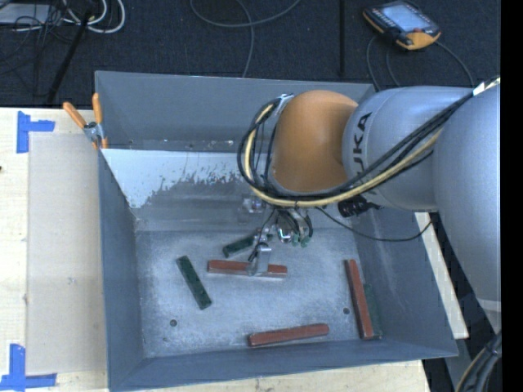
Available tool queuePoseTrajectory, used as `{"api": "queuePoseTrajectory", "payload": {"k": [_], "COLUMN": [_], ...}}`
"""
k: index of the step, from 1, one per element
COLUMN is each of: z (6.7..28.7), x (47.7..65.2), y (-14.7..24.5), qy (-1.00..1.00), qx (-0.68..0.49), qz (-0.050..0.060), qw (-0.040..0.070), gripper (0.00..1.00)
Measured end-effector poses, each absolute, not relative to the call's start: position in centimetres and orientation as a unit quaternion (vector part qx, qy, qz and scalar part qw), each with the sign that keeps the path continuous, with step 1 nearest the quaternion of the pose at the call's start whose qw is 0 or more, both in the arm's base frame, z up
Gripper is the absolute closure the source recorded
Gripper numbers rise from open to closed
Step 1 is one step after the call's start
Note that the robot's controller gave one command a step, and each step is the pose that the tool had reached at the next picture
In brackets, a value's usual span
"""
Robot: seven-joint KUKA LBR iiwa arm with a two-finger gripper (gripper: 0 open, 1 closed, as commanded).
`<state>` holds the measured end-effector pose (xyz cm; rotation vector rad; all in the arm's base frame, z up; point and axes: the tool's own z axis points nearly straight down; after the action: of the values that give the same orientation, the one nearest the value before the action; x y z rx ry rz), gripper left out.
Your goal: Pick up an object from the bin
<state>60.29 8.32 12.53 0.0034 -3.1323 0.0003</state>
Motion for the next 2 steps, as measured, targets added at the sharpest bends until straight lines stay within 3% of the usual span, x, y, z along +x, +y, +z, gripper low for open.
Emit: {"api": "queuePoseTrajectory", "payload": {"k": [1,2], "z": [13.0,10.0], "x": [60.5,60.0], "y": [8.3,7.9], "qy": [-1.0,-1.0], "qx": [0.0,0.014], "qz": [0.0,0.0], "qw": [0.001,0.0], "gripper": [0.0,0.0]}}
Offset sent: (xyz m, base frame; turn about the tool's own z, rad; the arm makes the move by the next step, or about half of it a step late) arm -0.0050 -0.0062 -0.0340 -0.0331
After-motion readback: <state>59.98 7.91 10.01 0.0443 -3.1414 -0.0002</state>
